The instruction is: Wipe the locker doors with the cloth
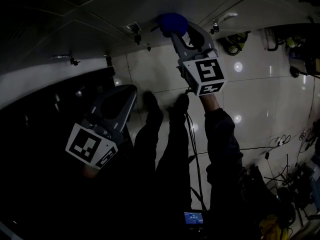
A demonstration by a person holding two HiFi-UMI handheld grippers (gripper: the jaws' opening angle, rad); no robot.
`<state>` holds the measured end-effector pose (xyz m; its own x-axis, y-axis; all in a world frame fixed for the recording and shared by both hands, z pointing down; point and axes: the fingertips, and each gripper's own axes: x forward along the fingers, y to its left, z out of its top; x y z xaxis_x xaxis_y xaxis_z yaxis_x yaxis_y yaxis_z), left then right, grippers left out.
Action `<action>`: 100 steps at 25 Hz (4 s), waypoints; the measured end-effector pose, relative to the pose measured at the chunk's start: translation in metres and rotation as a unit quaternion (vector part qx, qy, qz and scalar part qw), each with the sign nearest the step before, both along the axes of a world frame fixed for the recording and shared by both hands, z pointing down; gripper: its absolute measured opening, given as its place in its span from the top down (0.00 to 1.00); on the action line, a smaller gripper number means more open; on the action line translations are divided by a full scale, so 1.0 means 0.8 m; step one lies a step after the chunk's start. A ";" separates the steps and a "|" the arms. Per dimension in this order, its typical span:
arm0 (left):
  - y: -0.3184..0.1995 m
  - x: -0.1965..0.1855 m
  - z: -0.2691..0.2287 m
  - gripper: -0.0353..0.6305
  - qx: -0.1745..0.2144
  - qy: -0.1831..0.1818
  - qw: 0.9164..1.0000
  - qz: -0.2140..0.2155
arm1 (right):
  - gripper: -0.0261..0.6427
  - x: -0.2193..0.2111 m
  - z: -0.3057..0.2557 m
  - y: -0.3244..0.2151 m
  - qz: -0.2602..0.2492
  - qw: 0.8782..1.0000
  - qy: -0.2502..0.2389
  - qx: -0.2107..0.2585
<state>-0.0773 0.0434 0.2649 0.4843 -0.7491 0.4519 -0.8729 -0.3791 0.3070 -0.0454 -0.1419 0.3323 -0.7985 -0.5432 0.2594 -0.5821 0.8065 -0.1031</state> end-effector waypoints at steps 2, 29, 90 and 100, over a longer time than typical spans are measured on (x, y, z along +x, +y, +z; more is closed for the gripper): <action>-0.005 0.011 0.000 0.98 -0.001 0.001 1.000 0.003 | 0.77 0.026 0.003 -0.014 0.016 1.000 0.003 -0.002; -0.010 0.034 0.005 0.98 -0.009 0.003 1.000 -0.005 | 0.77 0.005 0.040 0.038 -0.010 0.999 0.001 -0.031; -0.008 0.050 0.013 0.98 -0.021 -0.008 1.000 0.018 | 0.77 -0.012 0.121 0.055 -0.035 0.998 0.018 -0.043; 0.007 0.006 0.024 0.98 -0.033 -0.016 0.999 -0.002 | 0.77 -0.088 0.147 0.061 -0.072 0.996 0.005 -0.052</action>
<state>-0.0722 0.0489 0.2844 0.4659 -0.7185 0.5165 -0.8842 -0.3557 0.3028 -0.1155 -0.0930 0.4498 -0.8635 -0.3929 0.3163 -0.4625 0.8670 -0.1856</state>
